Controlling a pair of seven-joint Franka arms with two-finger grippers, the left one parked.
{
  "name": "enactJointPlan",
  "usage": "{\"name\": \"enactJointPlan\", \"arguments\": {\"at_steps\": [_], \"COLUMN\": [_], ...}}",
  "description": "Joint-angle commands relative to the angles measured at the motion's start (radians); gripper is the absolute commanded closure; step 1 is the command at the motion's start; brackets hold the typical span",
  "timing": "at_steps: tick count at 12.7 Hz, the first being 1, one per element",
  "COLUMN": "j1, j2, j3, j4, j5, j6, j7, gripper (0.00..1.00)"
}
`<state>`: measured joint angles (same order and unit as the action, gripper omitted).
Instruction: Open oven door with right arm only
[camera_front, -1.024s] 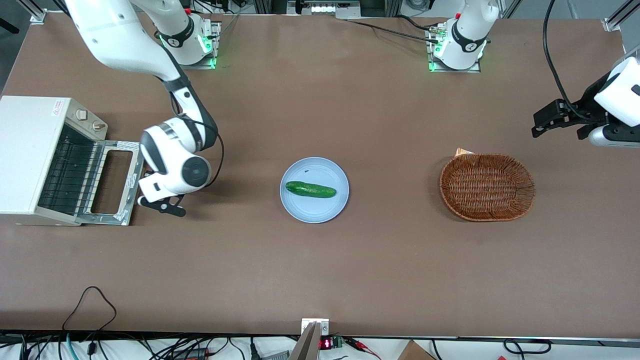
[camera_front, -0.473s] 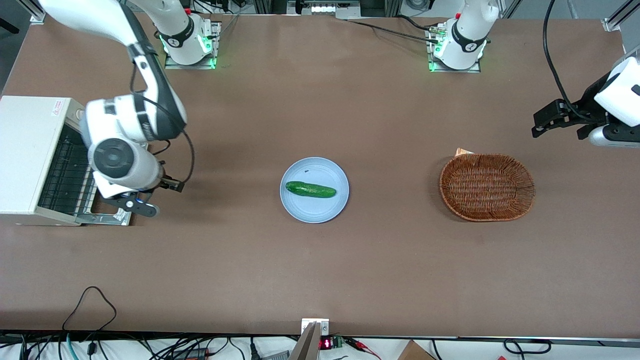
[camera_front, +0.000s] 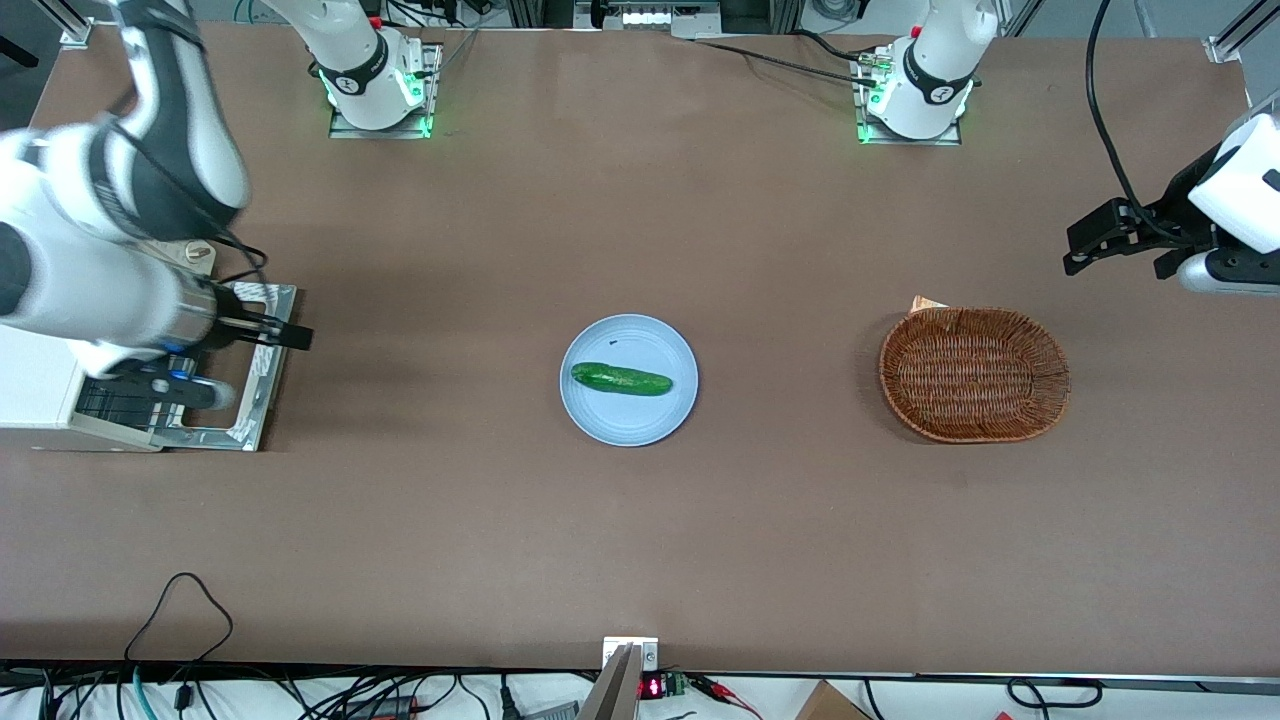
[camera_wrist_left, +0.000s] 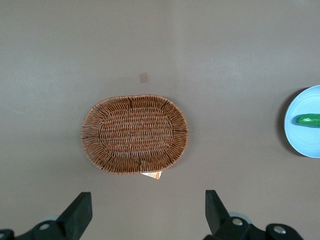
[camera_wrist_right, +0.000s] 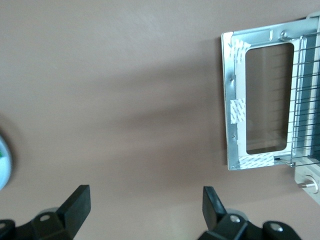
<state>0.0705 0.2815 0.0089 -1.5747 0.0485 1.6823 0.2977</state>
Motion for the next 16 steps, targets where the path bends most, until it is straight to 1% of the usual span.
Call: {"name": "enactJointPlan", "arguments": {"at_steps": [1,2,3,4,5,6,8,10,16], "j1": [-0.038,-0.037,-0.035,-0.031,-0.029,-0.029,-0.026,-0.026,-0.031], "j2": [-0.09,-0.114,-0.151,-0.189,-0.22,-0.244,-0.312,-0.34,-0.324], "j3": [0.011,0.011,0.011,0.011,0.01,0.006,-0.026,-0.039,-0.046], "j4": [-0.004,-0.013,-0.036,-0.075,-0.111,-0.16,-0.293,-0.327,-0.32], "j5": [0.05,0.045,0.03,-0.001,-0.034,-0.071,-0.073,-0.065,-0.061], "j6": [-0.022,-0.024,-0.027,-0.024,-0.012,0.05,0.189,0.195,0.192], "j7": [-0.026,-0.043,-0.104,-0.17,-0.195,-0.21,-0.216,-0.209,-0.21], "gripper": [0.01,0.01,0.01,0.01,0.01,0.01,0.0,0.01,0.01]}}
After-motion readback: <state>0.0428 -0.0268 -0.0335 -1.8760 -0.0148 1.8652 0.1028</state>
